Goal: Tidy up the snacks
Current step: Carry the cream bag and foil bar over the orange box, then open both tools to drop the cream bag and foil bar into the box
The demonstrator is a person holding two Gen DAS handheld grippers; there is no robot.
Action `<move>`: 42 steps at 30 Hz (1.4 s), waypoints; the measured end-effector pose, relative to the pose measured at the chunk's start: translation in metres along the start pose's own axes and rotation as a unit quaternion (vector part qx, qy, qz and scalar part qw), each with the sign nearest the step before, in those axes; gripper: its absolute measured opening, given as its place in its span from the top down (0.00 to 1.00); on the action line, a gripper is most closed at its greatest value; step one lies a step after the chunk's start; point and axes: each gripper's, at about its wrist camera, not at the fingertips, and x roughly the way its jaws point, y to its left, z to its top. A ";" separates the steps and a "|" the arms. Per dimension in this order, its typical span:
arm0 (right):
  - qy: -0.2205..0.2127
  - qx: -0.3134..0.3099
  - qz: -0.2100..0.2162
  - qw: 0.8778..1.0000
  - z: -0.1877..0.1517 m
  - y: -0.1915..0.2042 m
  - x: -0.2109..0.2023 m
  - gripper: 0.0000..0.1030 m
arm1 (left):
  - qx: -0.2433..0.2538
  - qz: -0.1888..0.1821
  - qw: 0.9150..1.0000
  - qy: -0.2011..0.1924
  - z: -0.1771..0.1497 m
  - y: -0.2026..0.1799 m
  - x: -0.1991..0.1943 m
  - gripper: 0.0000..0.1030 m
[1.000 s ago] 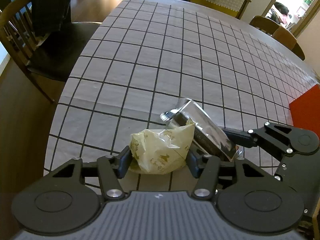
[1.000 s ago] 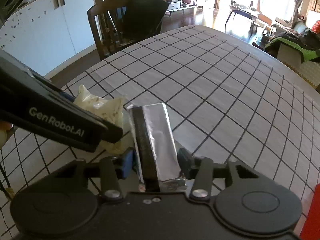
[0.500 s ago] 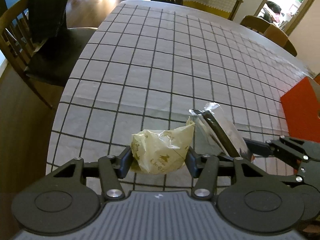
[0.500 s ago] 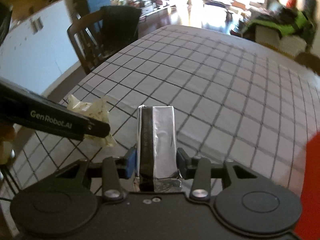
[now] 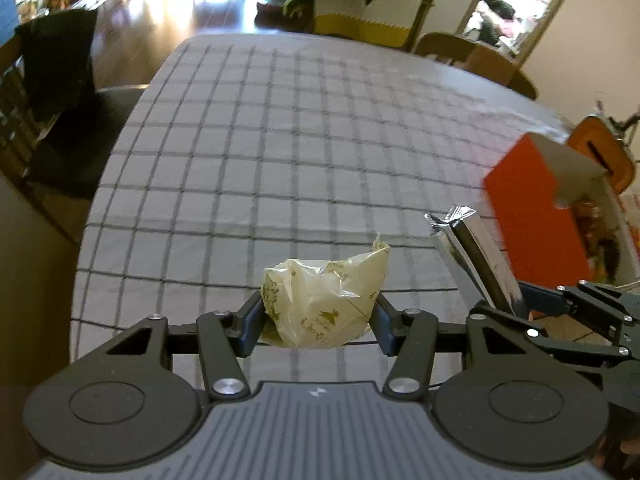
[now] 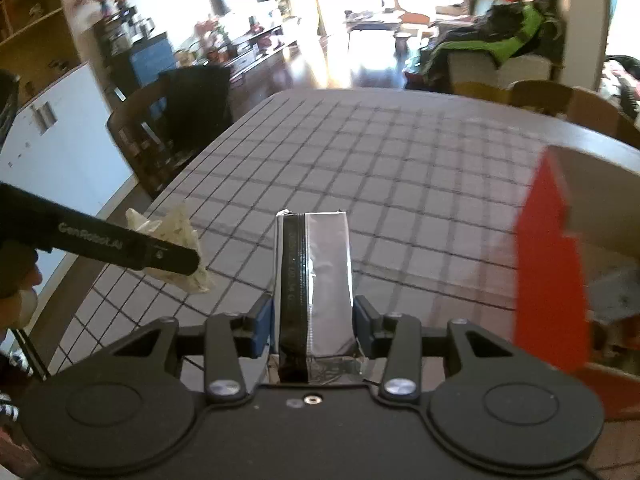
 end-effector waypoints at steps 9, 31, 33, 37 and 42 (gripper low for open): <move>-0.043 0.049 -0.039 0.997 -0.002 -0.050 -0.058 0.59 | 0.056 -0.047 0.997 -0.031 0.027 -0.081 -0.020 0.47; -0.068 0.081 -0.142 0.984 -0.033 -0.184 -0.102 0.59 | 0.154 -0.088 0.984 0.002 0.066 -0.266 0.039 0.47; -0.063 0.079 -0.149 0.984 -0.036 -0.196 -0.101 0.59 | 0.158 -0.087 0.984 0.010 0.067 -0.278 0.048 0.47; -0.059 0.073 -0.165 0.982 -0.042 -0.221 -0.102 0.59 | 0.170 -0.069 0.983 0.014 0.072 -0.298 0.064 0.47; -0.053 0.069 -0.184 0.979 -0.044 -0.247 -0.099 0.59 | 0.174 -0.059 0.983 0.030 0.080 -0.321 0.084 0.50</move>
